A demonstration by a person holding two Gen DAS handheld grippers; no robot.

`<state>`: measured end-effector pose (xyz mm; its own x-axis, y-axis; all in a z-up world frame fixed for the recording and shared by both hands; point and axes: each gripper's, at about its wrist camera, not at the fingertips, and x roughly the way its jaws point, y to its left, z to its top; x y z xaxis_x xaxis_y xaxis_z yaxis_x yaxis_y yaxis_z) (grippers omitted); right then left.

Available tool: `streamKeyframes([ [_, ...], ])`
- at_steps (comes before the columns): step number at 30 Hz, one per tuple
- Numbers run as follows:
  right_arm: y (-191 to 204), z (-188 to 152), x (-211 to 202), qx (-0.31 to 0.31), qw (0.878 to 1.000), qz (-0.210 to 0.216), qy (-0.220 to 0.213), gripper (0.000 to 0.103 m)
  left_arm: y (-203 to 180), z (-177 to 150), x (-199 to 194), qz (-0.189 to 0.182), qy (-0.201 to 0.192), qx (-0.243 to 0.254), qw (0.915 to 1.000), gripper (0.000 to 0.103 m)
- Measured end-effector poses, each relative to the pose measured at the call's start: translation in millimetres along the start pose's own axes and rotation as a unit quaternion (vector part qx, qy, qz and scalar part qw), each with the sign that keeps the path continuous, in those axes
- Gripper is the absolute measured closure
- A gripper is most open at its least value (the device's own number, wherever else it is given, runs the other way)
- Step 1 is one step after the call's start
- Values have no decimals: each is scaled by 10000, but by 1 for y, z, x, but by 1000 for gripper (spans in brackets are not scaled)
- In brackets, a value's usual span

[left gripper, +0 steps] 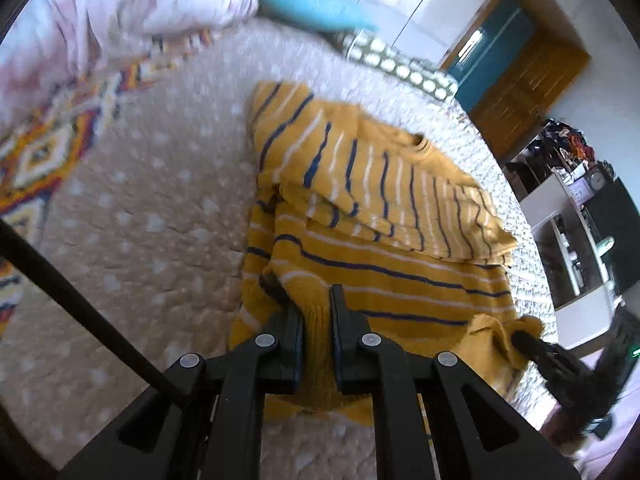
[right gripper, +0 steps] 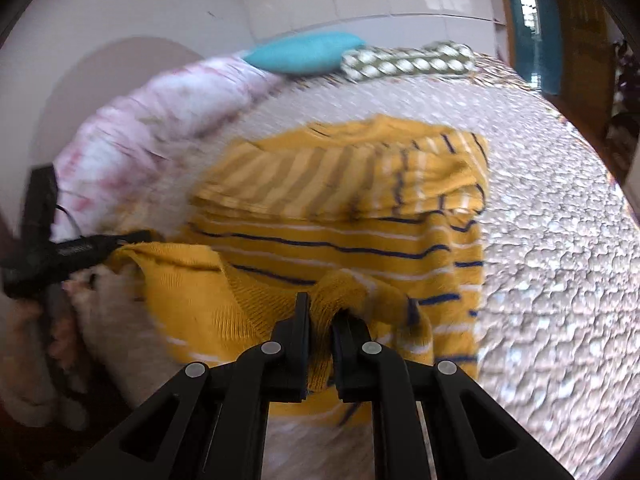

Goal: Fold small clothes

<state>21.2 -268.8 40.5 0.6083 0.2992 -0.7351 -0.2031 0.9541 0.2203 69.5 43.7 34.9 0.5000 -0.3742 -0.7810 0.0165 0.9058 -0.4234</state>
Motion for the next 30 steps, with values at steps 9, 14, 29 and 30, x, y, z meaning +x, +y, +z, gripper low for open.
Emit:
streamKeyframes([
  [9,-52,14,14,982,9950,172,9,71,5,18,-44,-304,-688,124,9971,27],
  [14,-71,14,-13,1196,9921,222,-305,49,15,21,-37,-272,-446,354,9980,27],
  [29,-35,37,41,-778,9963,-293,200,38,-43,6,58,26,785,2189,9726,60],
  [30,-36,38,47,-753,9964,-298,250,38,-43,7,58,1,846,2159,9727,84],
])
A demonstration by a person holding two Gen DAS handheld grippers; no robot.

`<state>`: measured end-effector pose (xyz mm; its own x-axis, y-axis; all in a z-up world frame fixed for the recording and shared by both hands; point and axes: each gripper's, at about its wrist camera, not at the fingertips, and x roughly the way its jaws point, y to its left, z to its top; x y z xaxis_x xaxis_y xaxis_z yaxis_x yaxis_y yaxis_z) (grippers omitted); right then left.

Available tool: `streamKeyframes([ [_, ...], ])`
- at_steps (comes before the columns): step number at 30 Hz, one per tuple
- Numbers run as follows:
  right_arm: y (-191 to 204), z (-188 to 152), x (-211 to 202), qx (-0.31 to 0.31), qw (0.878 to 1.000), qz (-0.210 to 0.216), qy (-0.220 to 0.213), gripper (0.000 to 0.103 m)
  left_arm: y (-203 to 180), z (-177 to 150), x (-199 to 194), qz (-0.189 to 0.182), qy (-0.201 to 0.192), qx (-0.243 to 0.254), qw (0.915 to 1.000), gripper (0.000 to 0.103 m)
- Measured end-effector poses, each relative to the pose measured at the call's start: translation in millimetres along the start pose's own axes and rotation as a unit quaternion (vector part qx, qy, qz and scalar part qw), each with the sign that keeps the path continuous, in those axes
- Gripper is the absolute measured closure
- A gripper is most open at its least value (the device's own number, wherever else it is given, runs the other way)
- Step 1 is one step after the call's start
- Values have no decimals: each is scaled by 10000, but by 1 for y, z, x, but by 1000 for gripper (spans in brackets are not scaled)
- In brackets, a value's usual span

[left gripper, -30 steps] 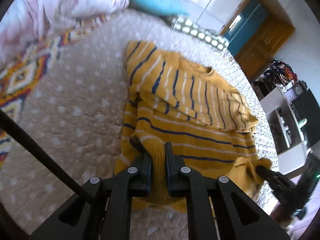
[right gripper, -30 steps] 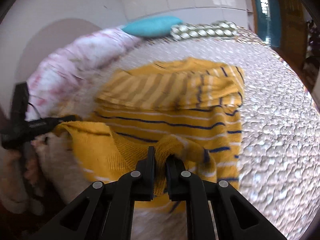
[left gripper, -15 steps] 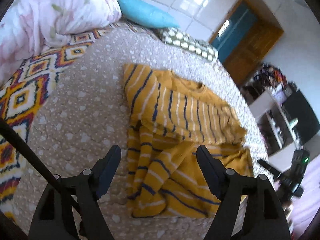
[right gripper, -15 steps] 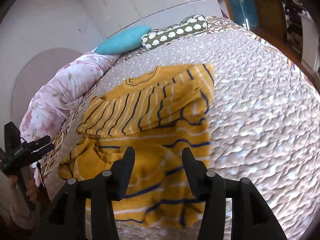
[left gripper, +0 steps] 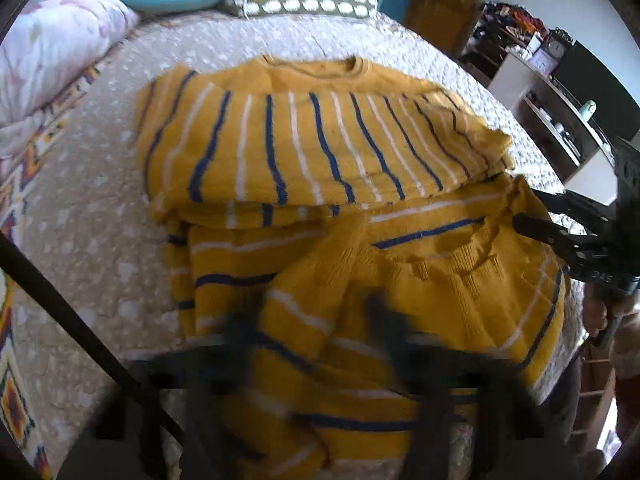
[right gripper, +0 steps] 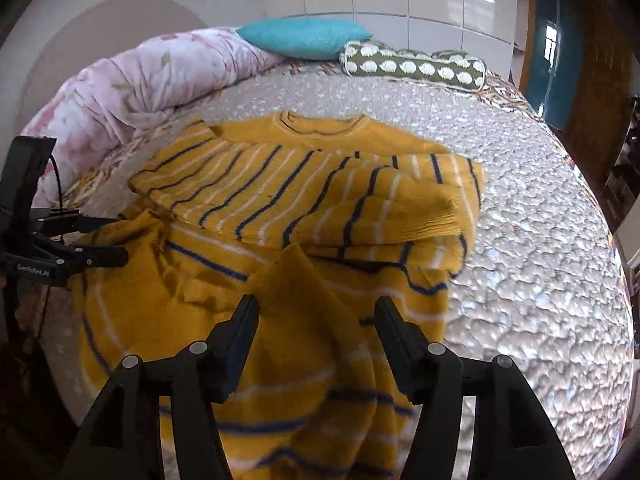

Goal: Fold small clothes

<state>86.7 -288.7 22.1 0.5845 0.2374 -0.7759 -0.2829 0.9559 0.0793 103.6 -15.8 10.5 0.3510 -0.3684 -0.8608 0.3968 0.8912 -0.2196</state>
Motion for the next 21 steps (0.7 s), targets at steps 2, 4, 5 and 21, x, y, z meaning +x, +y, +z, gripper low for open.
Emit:
streamKeyframes([
  [2,-2,-2,9,153,9995,243,161,64,1,-3,-9,-117,-154,-145,9997,87],
  [4,-2,-6,9,293,9981,466,273,91,5,-8,-28,-322,-418,-349,9980,89],
  [5,-2,-8,1,332,9982,470,153,91,10,-10,-38,-419,-537,-450,9967,89],
  [21,-44,114,-3,855,9929,-68,-820,92,87,132,-24,135,-965,-1193,9881,94],
])
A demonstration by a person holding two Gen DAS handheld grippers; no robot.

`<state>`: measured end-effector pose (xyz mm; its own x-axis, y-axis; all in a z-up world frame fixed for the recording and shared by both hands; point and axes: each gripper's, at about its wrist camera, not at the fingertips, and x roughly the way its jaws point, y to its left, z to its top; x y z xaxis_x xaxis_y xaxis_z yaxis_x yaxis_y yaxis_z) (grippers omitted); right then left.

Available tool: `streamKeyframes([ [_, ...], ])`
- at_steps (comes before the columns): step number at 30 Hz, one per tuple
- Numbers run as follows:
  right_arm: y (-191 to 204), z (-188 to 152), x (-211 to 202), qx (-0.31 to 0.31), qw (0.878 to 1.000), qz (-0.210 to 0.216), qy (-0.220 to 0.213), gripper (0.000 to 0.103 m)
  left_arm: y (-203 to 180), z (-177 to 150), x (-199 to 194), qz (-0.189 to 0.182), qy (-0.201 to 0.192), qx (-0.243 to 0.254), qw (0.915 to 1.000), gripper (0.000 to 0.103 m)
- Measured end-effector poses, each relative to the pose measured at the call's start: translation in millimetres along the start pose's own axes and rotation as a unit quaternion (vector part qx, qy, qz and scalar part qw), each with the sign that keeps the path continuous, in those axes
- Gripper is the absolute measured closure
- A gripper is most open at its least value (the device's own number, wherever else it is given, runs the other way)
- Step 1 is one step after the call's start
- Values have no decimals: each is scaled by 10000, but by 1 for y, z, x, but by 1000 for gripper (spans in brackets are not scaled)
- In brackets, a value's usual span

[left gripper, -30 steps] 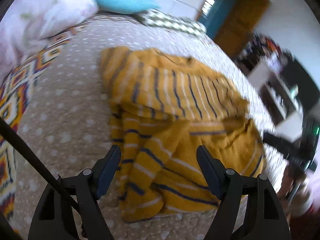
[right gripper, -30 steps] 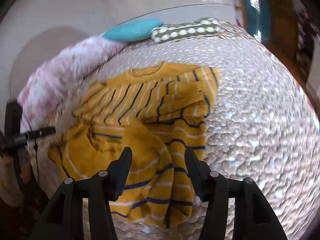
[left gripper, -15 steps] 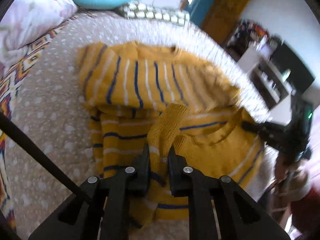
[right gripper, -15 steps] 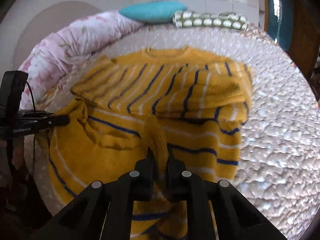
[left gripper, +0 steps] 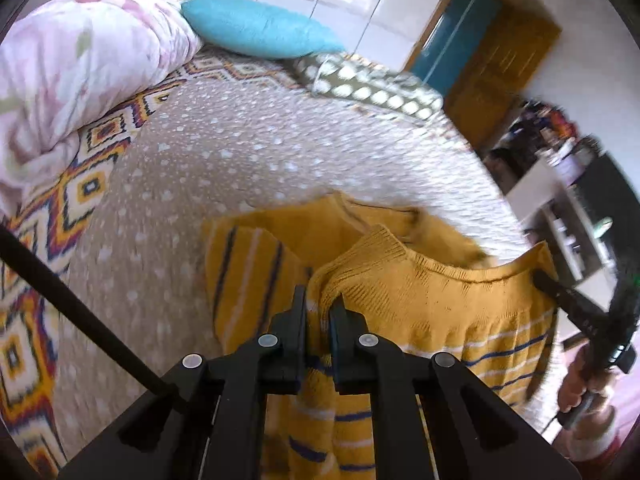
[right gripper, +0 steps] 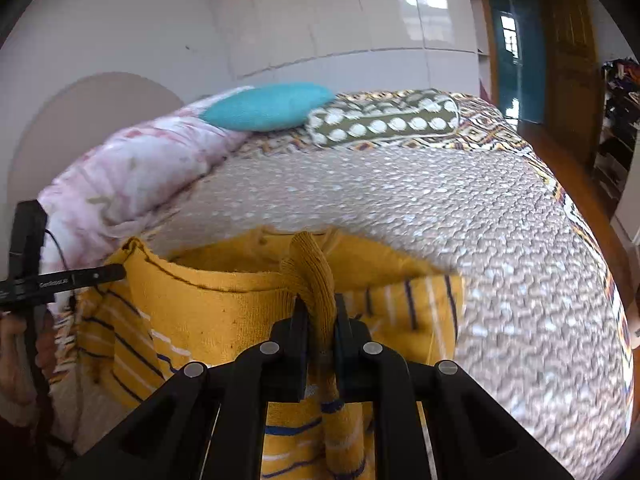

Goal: Fold small clothes

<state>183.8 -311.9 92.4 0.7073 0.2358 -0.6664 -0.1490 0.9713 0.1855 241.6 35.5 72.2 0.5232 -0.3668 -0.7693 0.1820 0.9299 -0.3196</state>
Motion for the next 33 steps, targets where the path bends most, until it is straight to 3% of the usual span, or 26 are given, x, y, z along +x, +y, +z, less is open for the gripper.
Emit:
streamKeyframes([
  [3,-9,9,45,35,9990,-302,319,92,6,10,32,256,236,23,9994,94],
  [6,-21,5,84,137,9963,-461,712,90,17,11,55,399,463,-35,9981,87],
  [8,-30,-3,102,191,9937,-581,943,81,24,7,57,334,500,-171,9980,79],
  [10,-40,-9,108,380,9917,-646,1042,67,33,7,51,11,486,-434,9979,66],
  [14,-54,-5,87,702,9930,-435,839,60,40,2,13,-226,198,-758,9967,54],
  [19,-56,-12,16,709,9961,-303,428,51,28,-24,-41,116,-166,-297,9994,35],
  [22,-47,-39,-19,526,9974,-160,458,43,24,-54,-56,5,-106,-126,9999,32],
  [27,-33,-108,-45,333,9970,-112,694,42,25,-104,-51,-152,250,-130,9995,31],
  [29,-29,-129,-39,287,9960,-210,821,42,28,-118,-42,6,390,-252,9989,31],
  [30,-27,-137,-37,265,9957,-308,837,52,29,-122,-40,85,396,-272,9988,31],
  [31,-27,-144,-35,296,9957,-346,801,83,31,-126,-40,245,359,-313,9986,31],
  [32,-29,-148,-34,393,9957,-272,789,91,34,-127,-41,337,329,-360,9982,31],
  [33,-36,-149,-36,552,9954,-389,673,91,37,-129,-43,404,299,-414,9979,31],
])
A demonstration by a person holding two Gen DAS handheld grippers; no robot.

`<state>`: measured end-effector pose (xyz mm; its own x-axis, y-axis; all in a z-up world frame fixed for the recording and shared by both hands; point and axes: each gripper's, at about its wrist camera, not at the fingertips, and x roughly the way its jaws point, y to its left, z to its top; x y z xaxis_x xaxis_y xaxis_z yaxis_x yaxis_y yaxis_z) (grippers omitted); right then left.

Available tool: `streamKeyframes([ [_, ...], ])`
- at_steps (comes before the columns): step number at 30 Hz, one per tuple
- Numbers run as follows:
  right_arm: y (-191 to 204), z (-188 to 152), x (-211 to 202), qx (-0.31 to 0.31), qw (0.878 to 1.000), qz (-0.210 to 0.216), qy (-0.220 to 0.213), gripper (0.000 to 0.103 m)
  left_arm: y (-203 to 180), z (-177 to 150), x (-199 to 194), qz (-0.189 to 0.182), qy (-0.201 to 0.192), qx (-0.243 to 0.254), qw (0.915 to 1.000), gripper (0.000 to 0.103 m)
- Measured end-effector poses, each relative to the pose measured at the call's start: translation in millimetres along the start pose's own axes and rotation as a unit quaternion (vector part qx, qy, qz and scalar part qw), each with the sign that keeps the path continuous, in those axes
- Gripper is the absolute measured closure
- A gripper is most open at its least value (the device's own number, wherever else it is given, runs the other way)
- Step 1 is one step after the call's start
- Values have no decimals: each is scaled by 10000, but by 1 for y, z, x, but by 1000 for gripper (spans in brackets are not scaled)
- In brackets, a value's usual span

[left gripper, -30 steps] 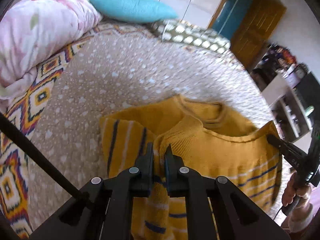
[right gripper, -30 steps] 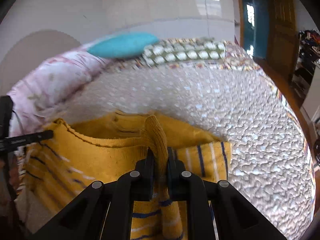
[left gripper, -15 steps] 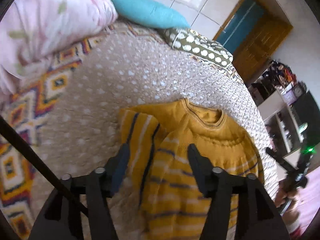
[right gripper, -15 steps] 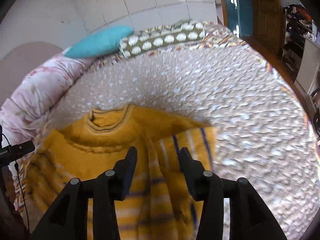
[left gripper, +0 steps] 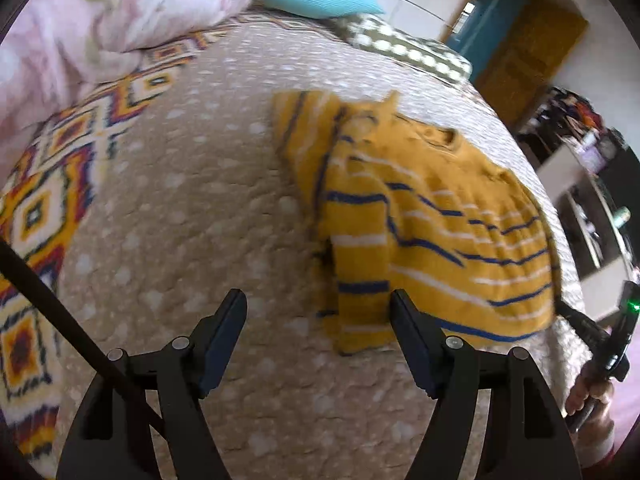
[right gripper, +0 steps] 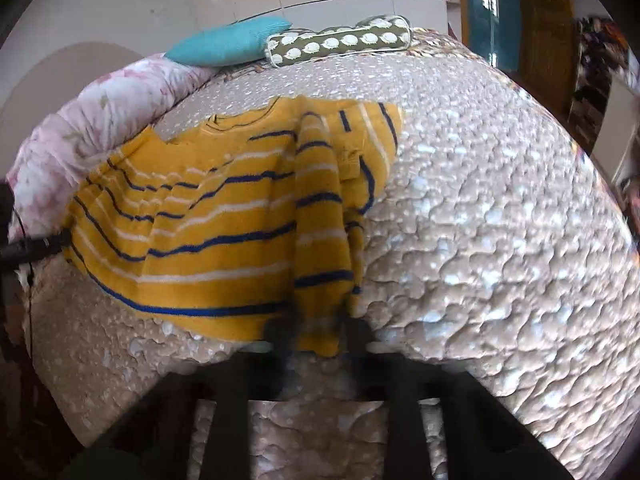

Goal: Fold small clothes

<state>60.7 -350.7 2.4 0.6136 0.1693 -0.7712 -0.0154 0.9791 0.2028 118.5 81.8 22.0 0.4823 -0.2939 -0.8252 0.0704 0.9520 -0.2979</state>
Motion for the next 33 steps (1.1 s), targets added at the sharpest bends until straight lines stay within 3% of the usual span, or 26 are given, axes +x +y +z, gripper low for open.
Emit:
streamKeyframes([
  [2,-18,3,0,198,9982,-540,-151,92,7,-3,-9,35,-76,-80,9999,31],
  [4,-38,5,5,343,9874,-1542,-74,95,11,-5,-17,57,-174,-101,9998,31],
  [5,-49,4,3,442,9847,-1683,-45,95,12,-7,-22,85,-239,-105,9996,31],
  [8,-64,0,-18,851,9872,-1337,-171,95,15,-8,-25,175,-357,-146,9991,31],
  [12,-45,-2,-40,713,9917,-1037,-255,95,14,-12,-17,195,-521,-292,9980,31],
  [17,28,2,-55,95,9996,-206,-170,92,28,-15,-13,-136,-889,-636,9939,31],
  [19,71,2,-54,-298,9995,98,-93,82,42,-14,-15,-44,-1030,-814,9913,31],
  [21,112,2,-47,-657,9972,357,-20,75,55,-15,-18,137,-1112,-961,9891,31],
  [24,192,-6,-26,-1248,9896,717,-11,74,79,-23,-29,356,-1384,-1074,9839,31],
  [27,262,-15,-2,-1760,9796,972,-27,74,98,-24,-39,209,-1440,-1054,9837,31],
  [30,312,-17,23,-2069,9727,1052,26,74,116,-26,-44,75,-1579,-1201,9801,28],
  [33,340,-17,53,-2295,9707,711,72,74,133,-28,-39,-148,-1471,-1471,9780,28],
])
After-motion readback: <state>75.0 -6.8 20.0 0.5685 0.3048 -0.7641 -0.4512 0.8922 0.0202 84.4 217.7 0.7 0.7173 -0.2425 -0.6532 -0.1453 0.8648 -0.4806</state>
